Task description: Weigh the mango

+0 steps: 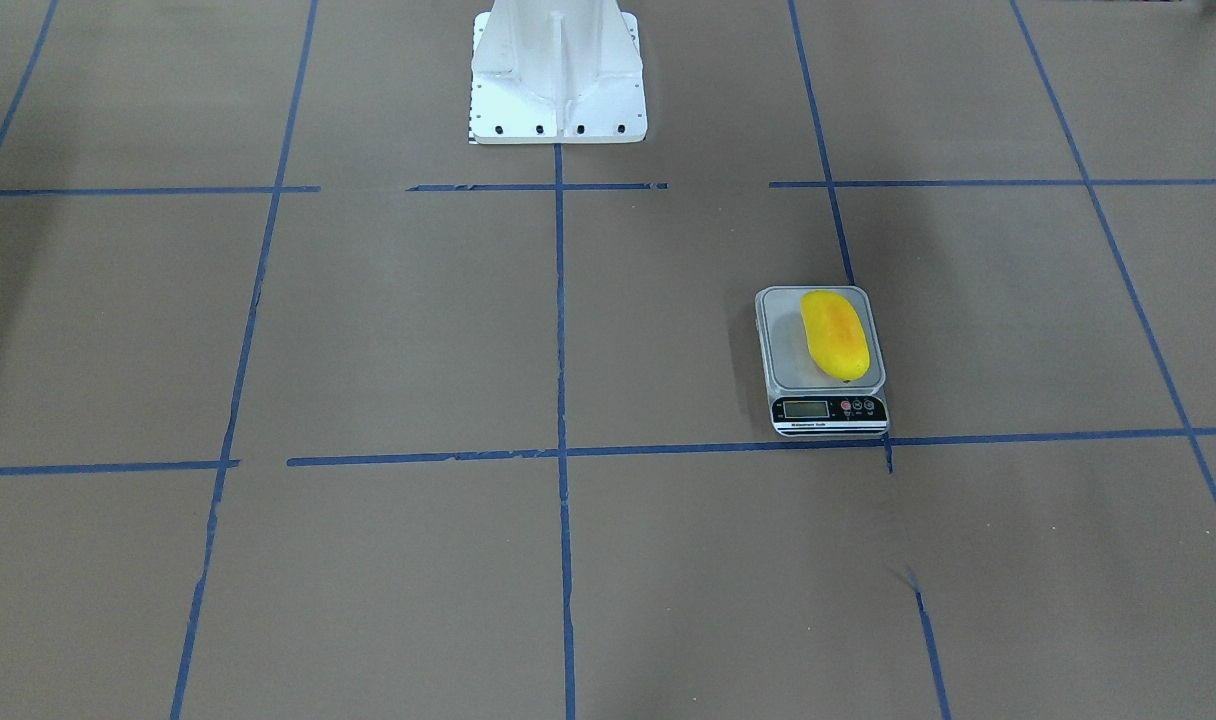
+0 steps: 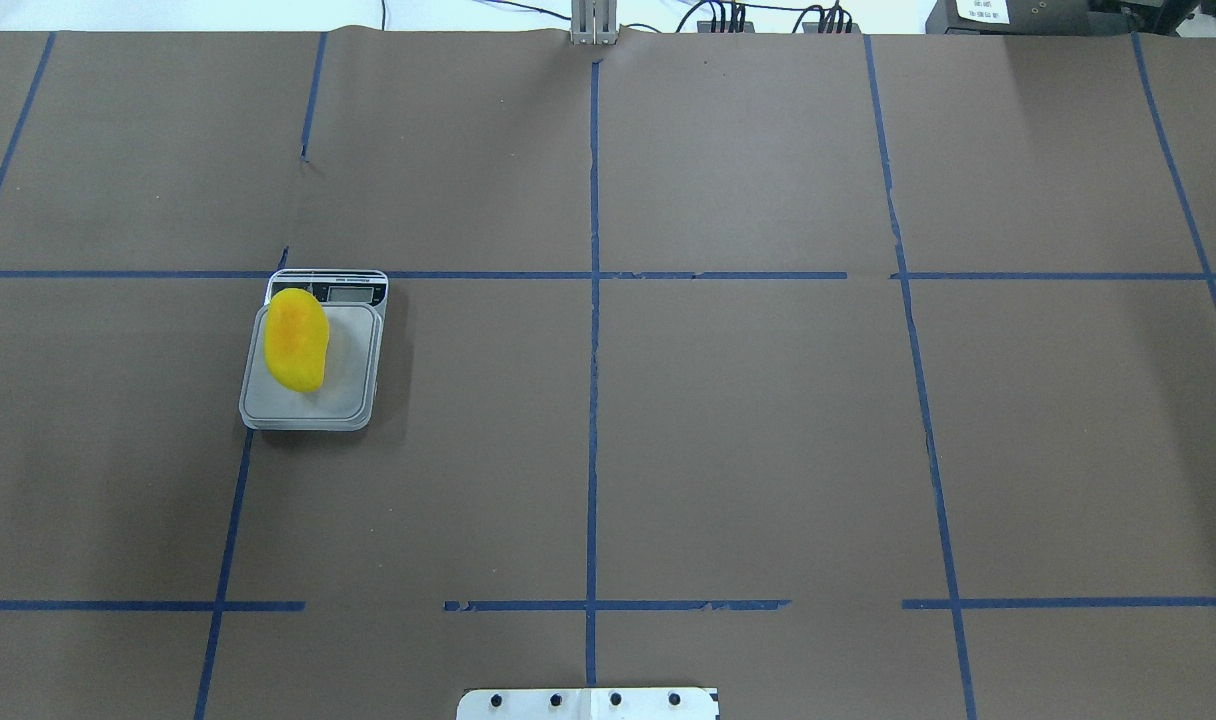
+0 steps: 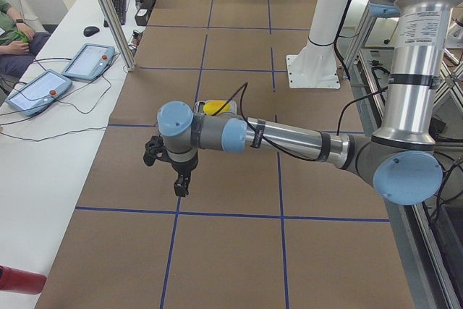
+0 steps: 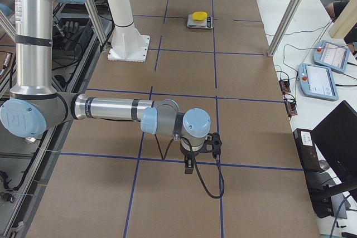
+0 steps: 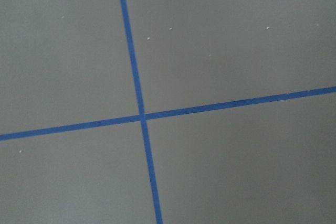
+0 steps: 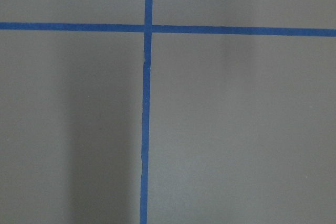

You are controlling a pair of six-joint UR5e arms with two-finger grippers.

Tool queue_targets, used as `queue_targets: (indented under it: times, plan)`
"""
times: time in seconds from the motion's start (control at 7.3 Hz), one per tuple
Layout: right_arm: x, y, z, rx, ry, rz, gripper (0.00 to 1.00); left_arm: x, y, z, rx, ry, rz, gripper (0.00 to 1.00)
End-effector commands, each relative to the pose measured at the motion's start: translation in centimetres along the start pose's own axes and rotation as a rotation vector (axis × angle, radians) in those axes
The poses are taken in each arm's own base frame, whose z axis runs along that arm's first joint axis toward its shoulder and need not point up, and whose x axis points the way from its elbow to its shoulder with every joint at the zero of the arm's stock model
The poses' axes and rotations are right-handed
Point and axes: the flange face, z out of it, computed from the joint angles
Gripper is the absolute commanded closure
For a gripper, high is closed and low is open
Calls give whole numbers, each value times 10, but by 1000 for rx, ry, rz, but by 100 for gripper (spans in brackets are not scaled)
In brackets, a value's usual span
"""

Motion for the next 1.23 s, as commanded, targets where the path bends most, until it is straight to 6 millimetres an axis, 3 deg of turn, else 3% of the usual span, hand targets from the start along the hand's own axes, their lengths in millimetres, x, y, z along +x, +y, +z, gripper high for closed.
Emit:
queue_targets:
  times: [0.0, 1.1]
  plan:
    - [0, 1, 0, 0, 0, 0, 0, -27, 17, 13, -6, 6, -33, 0]
    - [0, 0, 0, 0, 0, 0, 0, -38, 21, 24, -34, 7, -71, 0]
